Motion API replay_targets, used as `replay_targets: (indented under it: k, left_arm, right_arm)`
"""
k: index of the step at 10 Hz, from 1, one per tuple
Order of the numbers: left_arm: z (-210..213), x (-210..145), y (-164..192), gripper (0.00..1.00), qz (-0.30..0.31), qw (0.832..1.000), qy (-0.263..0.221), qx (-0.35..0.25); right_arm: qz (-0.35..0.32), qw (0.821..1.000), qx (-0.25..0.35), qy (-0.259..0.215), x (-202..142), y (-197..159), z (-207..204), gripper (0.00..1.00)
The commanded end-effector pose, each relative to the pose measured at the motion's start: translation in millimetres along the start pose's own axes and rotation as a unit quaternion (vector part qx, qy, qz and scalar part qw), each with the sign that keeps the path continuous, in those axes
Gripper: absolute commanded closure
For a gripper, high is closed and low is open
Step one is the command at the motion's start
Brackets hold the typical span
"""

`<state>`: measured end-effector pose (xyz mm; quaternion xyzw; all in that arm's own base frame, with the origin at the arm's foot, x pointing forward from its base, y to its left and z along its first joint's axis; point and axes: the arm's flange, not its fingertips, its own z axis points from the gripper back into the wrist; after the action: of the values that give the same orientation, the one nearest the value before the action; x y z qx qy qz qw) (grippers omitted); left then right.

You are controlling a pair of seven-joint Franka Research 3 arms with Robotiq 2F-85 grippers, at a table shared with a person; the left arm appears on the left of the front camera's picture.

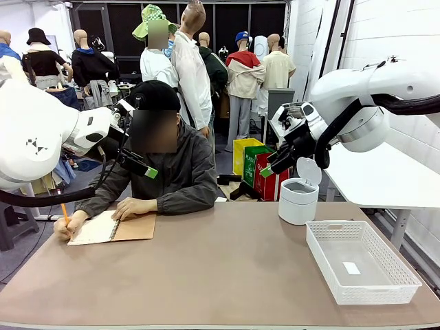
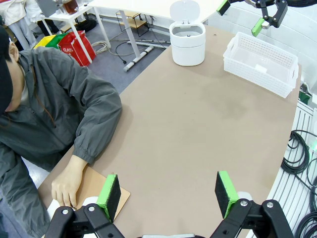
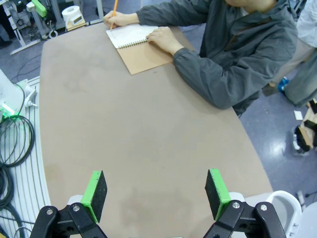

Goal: Sort the paper based on its condition.
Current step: If a person hands you a paper, place it in the Organizing basket , and if it's crumpled, put it in the Trash can.

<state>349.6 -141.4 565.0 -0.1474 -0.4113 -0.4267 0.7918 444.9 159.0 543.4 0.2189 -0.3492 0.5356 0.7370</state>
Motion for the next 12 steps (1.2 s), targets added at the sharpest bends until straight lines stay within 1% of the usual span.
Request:
replay_targets:
  k: [1, 12]
  left_arm:
    - [0.0, -1.0, 0.4, 0.0, 0.005, 1.0, 0.001, -0.003]
    - [0.0, -1.0, 0.4, 0.0, 0.005, 1.0, 0.001, -0.003]
  right_arm:
    - [-0.003, 1.0, -0.005, -0.009, 0.7, 0.4, -0.7, 0.0]
    - [-0.003, 1.0, -0.005, -0.009, 0.7, 0.4, -0.7, 0.0]
